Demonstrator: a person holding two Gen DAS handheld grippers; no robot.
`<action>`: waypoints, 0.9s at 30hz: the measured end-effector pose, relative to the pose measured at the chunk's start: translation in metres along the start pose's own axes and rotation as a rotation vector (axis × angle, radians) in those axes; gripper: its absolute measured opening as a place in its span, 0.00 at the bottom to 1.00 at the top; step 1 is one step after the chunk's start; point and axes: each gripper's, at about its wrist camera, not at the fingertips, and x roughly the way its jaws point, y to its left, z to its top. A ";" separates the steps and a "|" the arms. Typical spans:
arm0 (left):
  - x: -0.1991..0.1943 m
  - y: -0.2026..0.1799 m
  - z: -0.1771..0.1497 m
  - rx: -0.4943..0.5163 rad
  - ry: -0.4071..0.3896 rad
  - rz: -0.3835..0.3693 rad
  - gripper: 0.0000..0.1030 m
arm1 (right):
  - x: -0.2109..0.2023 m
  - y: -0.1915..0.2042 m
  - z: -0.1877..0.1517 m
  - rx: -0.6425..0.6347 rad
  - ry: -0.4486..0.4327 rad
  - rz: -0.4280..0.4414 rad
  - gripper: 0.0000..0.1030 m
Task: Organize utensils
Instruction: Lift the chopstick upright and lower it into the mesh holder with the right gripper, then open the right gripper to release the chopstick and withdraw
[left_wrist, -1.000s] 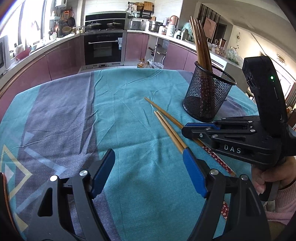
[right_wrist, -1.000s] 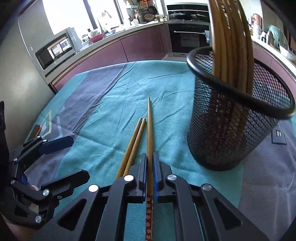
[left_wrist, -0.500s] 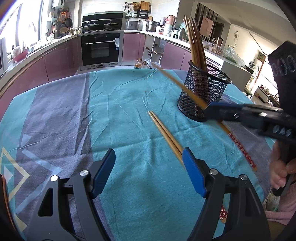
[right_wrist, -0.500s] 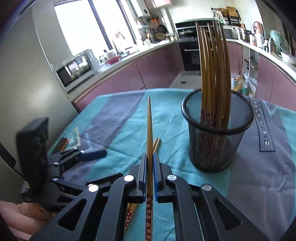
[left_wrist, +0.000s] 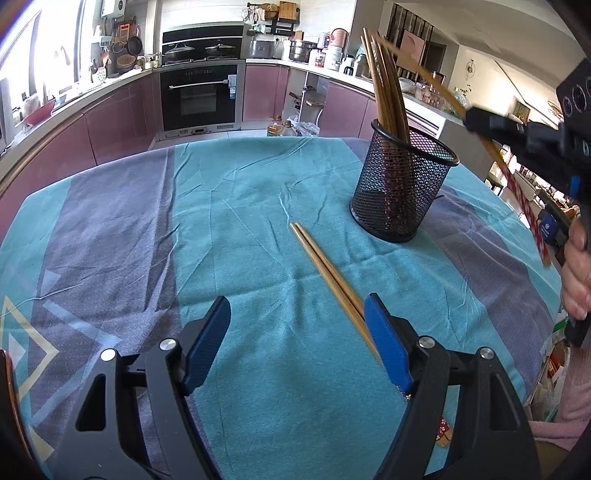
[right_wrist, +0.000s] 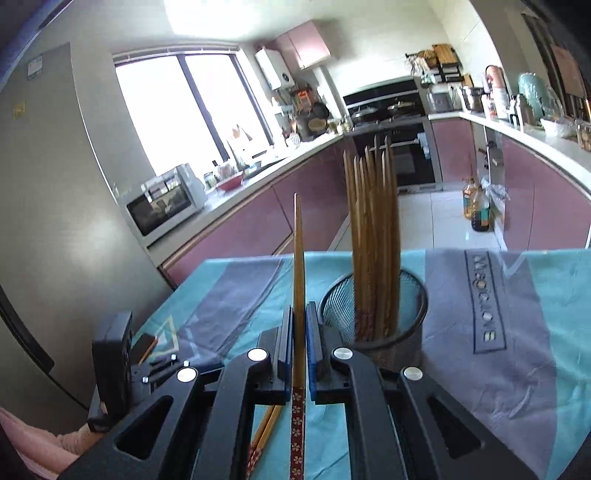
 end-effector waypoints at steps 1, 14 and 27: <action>0.001 -0.001 0.000 0.001 0.002 0.000 0.71 | -0.002 -0.002 0.006 -0.004 -0.030 -0.008 0.06; 0.004 0.003 0.000 -0.007 0.019 0.020 0.72 | 0.031 -0.025 0.044 -0.025 -0.315 -0.182 0.06; 0.011 0.005 -0.001 -0.011 0.031 0.003 0.72 | 0.045 -0.033 0.024 -0.096 -0.329 -0.373 0.06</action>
